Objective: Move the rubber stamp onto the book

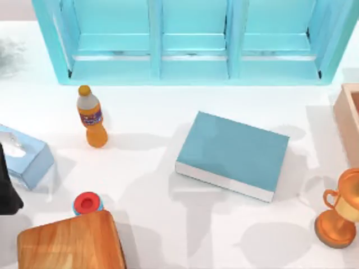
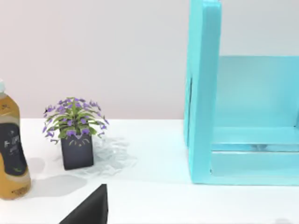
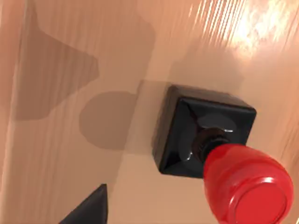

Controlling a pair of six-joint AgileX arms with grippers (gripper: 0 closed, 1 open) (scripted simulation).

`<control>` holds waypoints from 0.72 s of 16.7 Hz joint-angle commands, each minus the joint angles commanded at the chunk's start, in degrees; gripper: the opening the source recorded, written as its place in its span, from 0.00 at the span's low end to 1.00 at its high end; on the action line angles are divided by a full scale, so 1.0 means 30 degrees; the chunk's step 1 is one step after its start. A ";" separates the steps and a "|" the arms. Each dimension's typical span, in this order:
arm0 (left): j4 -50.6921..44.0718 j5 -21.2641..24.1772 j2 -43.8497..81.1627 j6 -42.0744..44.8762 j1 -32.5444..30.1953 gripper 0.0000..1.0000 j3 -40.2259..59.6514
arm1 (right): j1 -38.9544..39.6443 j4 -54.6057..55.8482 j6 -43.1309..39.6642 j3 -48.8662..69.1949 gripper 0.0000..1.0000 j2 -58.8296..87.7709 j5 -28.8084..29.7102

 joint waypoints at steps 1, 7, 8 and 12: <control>0.0000 0.0000 0.0000 0.0000 0.0000 1.00 0.0000 | -0.1061 -0.0974 0.0351 0.0602 1.00 0.0132 -0.0900; 0.0000 0.0000 0.0000 0.0000 0.0000 1.00 0.0000 | -0.3347 -0.3140 0.1283 0.1943 1.00 0.0692 -0.3056; 0.0000 0.0000 0.0000 0.0000 0.0000 1.00 0.0000 | -0.3347 -0.3140 0.1283 0.1943 1.00 0.0692 -0.3056; 0.0000 0.0000 0.0000 0.0000 0.0000 1.00 0.0000 | -0.3299 -0.2784 0.1285 0.1592 1.00 0.0668 -0.3034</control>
